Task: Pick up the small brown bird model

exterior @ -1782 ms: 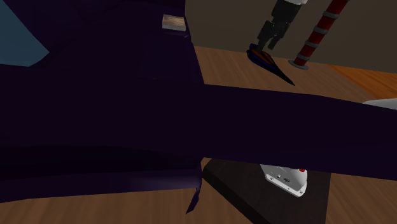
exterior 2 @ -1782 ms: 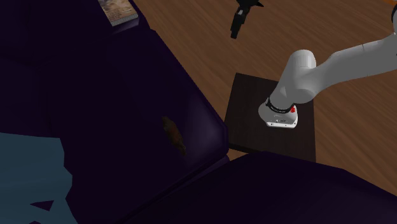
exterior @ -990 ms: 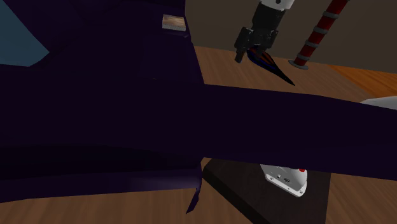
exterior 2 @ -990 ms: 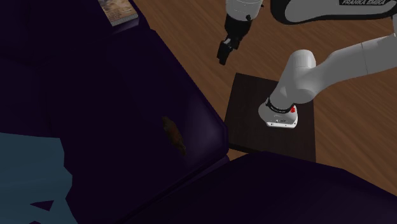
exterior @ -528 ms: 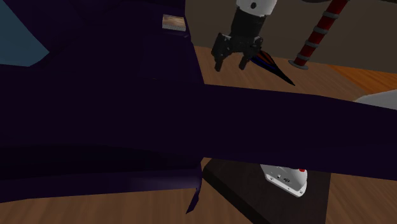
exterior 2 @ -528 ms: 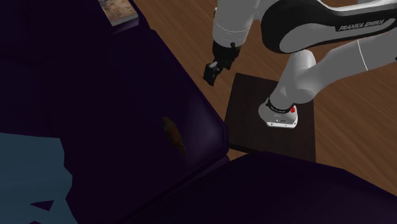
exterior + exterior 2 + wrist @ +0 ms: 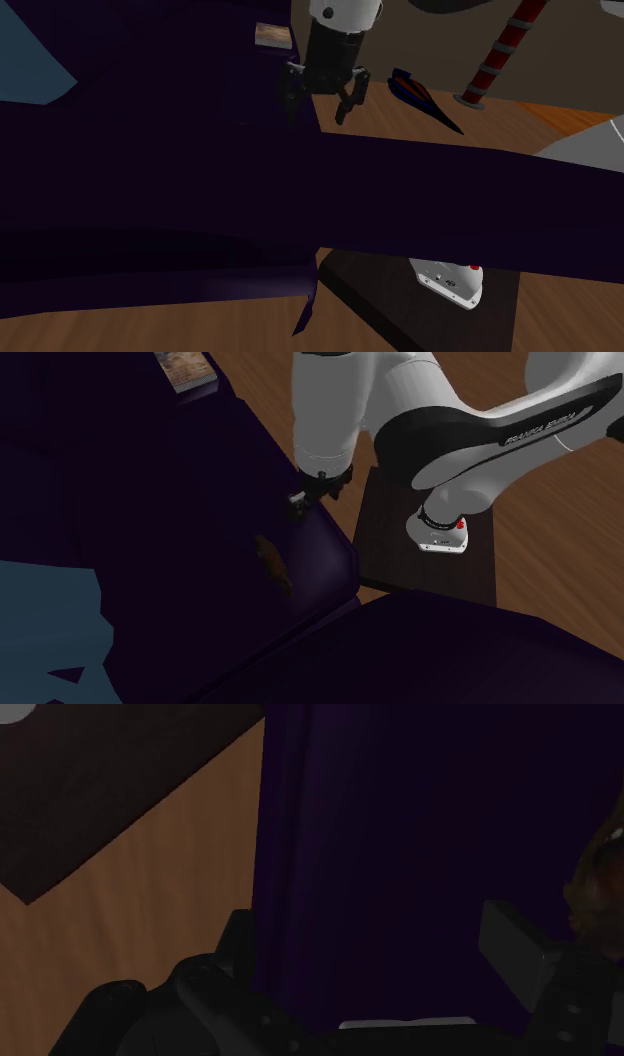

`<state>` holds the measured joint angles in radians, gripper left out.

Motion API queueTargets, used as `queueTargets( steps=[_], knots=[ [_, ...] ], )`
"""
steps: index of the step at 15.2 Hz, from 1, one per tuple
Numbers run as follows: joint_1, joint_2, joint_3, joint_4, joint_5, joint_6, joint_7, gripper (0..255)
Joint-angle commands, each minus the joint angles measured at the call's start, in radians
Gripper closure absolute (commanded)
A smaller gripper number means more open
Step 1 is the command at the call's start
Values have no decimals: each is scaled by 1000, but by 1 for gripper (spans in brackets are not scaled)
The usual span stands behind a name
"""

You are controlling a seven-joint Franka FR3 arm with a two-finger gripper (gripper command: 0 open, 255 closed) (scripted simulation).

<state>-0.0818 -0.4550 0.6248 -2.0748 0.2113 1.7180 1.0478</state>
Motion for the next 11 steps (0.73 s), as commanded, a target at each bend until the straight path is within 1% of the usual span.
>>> queueTargets(
  steps=[1, 3, 5, 7, 8, 9, 10, 11],
  knots=[
    [-23, 81, 67, 71, -23, 10, 96, 0],
    [-46, 166, 133, 138, -62, 21, 191, 0],
    [-65, 266, 202, 211, -121, 27, 296, 0],
    [-70, 384, 268, 294, -206, 25, 412, 0],
    [-64, 450, 297, 338, -257, 19, 473, 0],
    [-46, 519, 317, 386, -314, 9, 535, 0],
    [-34, 536, 314, 398, -327, 6, 549, 0],
    [-32, 534, 310, 384, -325, 20, 549, 0]
  ],
)
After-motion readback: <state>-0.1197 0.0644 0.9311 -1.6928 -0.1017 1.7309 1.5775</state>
